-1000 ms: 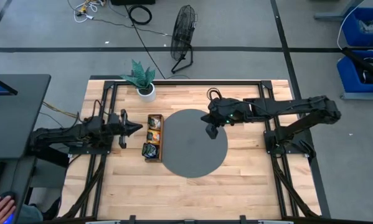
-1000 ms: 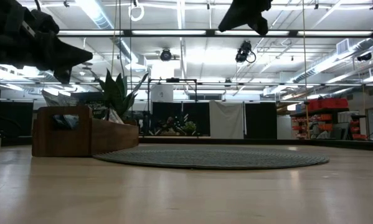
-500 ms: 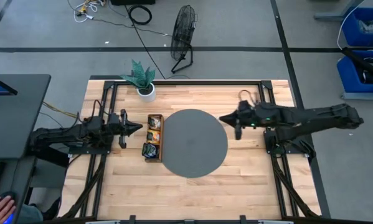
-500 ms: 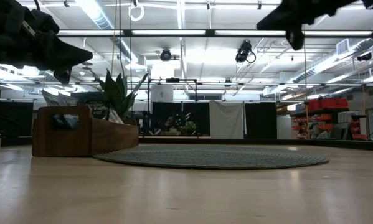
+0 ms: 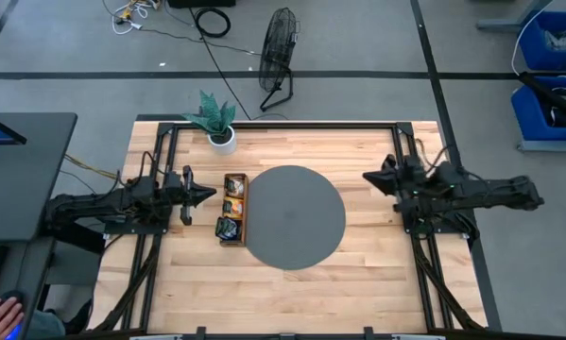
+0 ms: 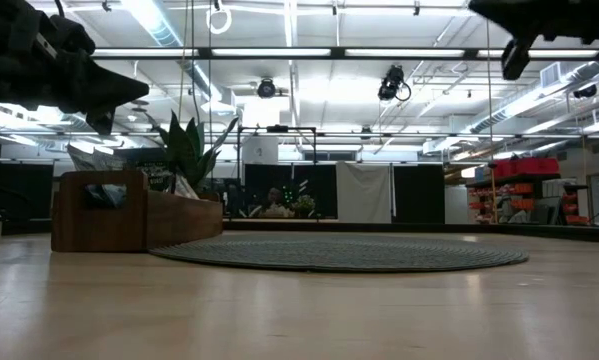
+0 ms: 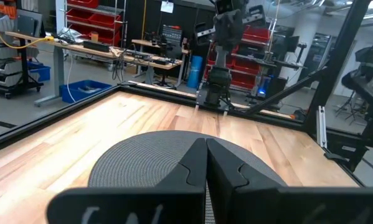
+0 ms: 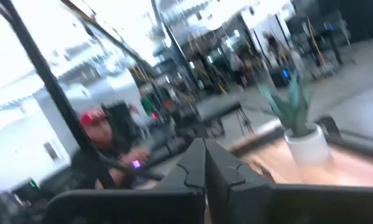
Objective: Pick & Place Tea
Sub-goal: Return to Home Position
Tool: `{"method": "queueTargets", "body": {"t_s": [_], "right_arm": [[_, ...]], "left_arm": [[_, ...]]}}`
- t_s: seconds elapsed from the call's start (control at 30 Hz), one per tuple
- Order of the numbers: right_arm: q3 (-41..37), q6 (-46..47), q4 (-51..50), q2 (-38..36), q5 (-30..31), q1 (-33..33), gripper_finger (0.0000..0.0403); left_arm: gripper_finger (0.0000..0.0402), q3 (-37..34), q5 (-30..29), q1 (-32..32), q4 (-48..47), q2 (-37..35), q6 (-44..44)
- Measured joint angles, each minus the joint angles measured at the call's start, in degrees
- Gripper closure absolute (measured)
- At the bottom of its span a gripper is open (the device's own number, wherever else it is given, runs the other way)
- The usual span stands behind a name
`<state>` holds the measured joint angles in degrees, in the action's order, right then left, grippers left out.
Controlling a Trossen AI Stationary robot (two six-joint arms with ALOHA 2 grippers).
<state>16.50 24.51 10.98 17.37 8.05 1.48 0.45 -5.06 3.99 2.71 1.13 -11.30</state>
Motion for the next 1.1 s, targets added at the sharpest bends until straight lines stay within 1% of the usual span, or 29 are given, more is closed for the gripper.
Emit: {"method": "queueTargets", "body": {"t_s": [0.17, 0.3, 0.37, 0.43, 0.57, 0.87, 0.97, 1.03, 1.1], "right_arm": [[-0.9, -2.8, -1.2, -10.1, -1.4, 0.0, 0.0403], [-1.1, -3.9, -7.2, -17.4, -1.4, 0.0, 0.0403], [-0.9, -4.1, -8.3, -17.3, -1.9, 0.0, 0.0403], [-0.9, -4.5, -7.6, -17.2, -3.8, 0.0, 0.0403], [-3.9, -4.0, -5.6, -17.4, -4.1, 0.0, 0.0403], [-15.5, -4.0, 19.0, -17.4, -5.2, 0.0, 0.0403], [-15.6, -4.3, 16.0, -17.4, -5.1, 0.0, 0.0403], [-15.4, -5.8, 15.2, -17.4, -5.5, 0.0, 0.0403], [-15.3, -7.3, 11.9, -17.4, -6.0, 0.0, 0.0403]], "left_arm": [[0.0399, 0.0, 0.0, 0.0, 0.0, 0.0, 0.0], [0.0399, 0.0, 0.0, 0.0, 0.0, 0.0, 0.0], [0.0399, 0.0, 0.1, 0.0, 0.0, -0.1, 0.0], [0.0399, 0.0, 0.0, 0.0, 0.0, 0.0, 0.0], [0.0399, 0.0, 0.0, 0.0, 0.0, 0.0, 0.0], [0.0399, 0.0, 0.0, 0.0, 0.0, 0.0, 0.0], [0.0399, 0.0, 0.0, 0.0, 0.0, 0.0, 0.0], [0.0399, 0.0, 0.0, 0.0, 0.0, 0.0, 0.0], [0.0399, 0.0, 0.0, 0.0, 0.0, 0.0, 0.0]]}}
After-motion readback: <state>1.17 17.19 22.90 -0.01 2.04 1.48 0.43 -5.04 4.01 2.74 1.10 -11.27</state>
